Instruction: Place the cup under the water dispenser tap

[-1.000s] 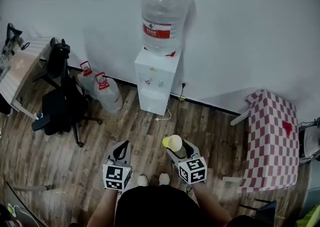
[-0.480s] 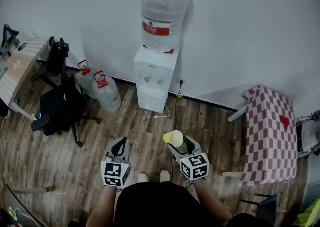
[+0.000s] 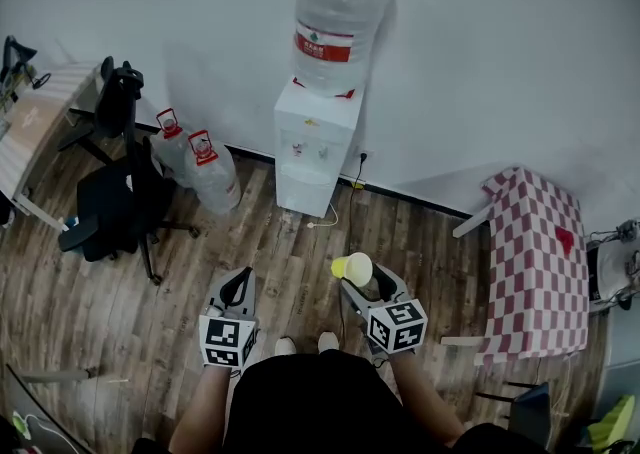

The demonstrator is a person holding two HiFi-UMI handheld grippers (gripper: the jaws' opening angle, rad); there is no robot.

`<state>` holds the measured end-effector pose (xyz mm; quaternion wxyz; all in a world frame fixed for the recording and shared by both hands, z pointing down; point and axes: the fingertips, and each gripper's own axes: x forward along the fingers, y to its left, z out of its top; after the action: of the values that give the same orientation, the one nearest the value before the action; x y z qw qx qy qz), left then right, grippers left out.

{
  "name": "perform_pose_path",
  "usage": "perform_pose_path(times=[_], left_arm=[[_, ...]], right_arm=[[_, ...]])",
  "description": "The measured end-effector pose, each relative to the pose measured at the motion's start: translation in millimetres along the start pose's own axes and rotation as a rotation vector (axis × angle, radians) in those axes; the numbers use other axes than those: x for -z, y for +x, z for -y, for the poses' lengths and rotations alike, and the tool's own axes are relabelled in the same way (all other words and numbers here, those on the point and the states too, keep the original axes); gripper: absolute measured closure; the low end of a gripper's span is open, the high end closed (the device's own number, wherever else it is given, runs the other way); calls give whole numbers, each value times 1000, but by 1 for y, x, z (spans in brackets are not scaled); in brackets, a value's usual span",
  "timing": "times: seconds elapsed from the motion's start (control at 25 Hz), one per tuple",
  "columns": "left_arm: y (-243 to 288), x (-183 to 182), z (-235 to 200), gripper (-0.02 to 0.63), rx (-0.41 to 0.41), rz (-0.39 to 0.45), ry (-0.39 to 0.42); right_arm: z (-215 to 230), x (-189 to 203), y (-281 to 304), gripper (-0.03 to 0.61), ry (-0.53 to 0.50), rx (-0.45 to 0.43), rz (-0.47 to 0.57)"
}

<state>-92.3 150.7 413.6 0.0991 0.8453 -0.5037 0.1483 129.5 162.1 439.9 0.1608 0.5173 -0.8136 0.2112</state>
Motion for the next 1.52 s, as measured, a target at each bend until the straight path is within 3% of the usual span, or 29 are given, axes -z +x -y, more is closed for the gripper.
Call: perform_pose_path(times=[0.48, 0.88, 1.16, 1.52], left_arm=[[-39, 39, -35, 600, -34, -29, -49], [-26, 45, -49, 600, -51, -52, -69], [11, 37, -64, 600, -61, -80, -64], [92, -12, -71, 600, -66, -66, -30]], right_arm=[[-37, 2, 7, 253, 0, 1, -4], [-36, 0, 36, 254, 0, -26, -35], [-15, -18, 71, 254, 8, -47, -34], [34, -48, 127, 254, 11, -95, -42]])
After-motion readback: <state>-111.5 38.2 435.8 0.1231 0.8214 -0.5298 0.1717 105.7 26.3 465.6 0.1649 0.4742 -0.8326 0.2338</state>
